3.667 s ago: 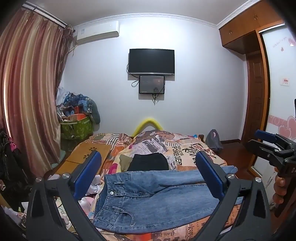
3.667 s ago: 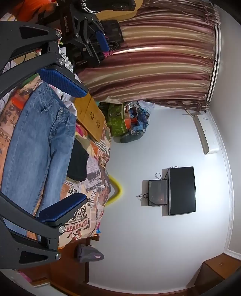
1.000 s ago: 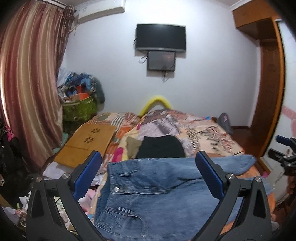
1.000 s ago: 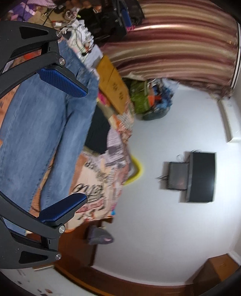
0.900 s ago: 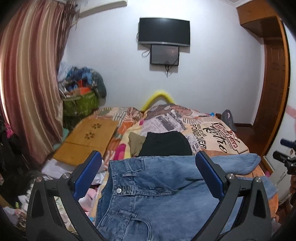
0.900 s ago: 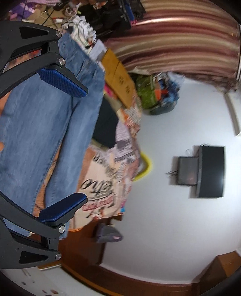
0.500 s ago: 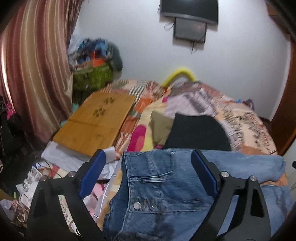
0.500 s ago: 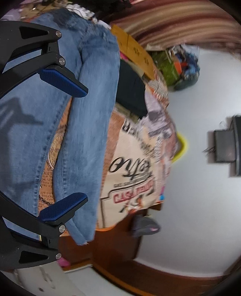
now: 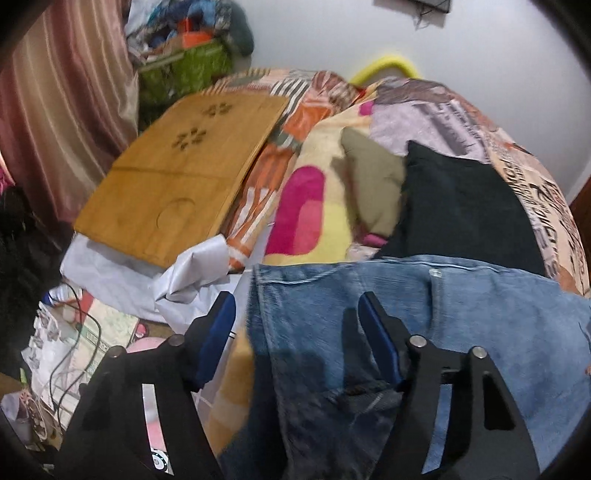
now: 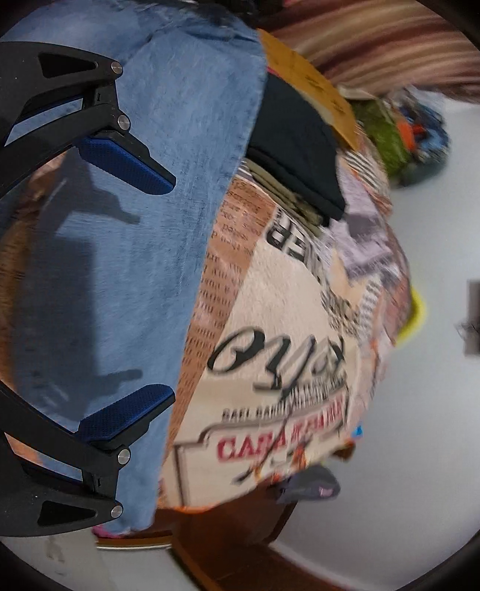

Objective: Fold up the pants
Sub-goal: 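Lower both grippers onto the jeans waistband and legs and close them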

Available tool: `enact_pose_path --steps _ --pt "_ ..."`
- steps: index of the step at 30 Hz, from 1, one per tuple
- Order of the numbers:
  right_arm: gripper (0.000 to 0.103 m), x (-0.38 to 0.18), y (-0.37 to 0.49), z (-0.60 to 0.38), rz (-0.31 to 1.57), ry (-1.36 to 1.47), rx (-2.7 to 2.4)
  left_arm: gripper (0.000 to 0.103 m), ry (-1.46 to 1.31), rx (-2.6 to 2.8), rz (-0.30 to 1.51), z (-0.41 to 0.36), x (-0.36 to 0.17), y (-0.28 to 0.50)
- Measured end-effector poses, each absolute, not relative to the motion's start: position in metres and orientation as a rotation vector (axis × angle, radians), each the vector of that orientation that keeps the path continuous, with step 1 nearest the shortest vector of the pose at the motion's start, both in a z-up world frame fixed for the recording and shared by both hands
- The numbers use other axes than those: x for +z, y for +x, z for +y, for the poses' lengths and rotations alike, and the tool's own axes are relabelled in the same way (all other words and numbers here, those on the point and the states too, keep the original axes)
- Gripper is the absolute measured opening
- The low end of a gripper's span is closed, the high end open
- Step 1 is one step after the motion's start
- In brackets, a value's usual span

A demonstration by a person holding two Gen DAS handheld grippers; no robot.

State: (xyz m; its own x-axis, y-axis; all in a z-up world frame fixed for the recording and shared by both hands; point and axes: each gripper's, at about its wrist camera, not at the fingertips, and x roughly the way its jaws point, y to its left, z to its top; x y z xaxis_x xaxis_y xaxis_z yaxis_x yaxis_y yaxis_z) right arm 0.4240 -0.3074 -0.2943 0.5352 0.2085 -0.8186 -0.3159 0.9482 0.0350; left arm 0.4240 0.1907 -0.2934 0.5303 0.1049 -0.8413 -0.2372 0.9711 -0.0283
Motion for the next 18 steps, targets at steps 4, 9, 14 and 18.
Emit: enact_pose_path --steps 4,9,14,18 --pt "0.101 -0.309 0.444 -0.289 0.985 -0.228 0.407 0.065 -0.198 0.182 1.035 0.204 -0.307 0.436" --pt "0.091 -0.328 0.468 -0.274 1.051 -0.273 0.515 0.052 -0.295 0.115 1.096 0.214 -0.323 0.448" --pt "0.083 -0.351 0.482 -0.270 1.148 -0.254 0.535 0.019 -0.290 0.104 1.120 0.211 -0.329 0.450" --pt "0.059 -0.349 0.470 -0.272 1.147 -0.219 0.558 0.006 -0.282 0.115 1.123 0.212 -0.326 0.450"
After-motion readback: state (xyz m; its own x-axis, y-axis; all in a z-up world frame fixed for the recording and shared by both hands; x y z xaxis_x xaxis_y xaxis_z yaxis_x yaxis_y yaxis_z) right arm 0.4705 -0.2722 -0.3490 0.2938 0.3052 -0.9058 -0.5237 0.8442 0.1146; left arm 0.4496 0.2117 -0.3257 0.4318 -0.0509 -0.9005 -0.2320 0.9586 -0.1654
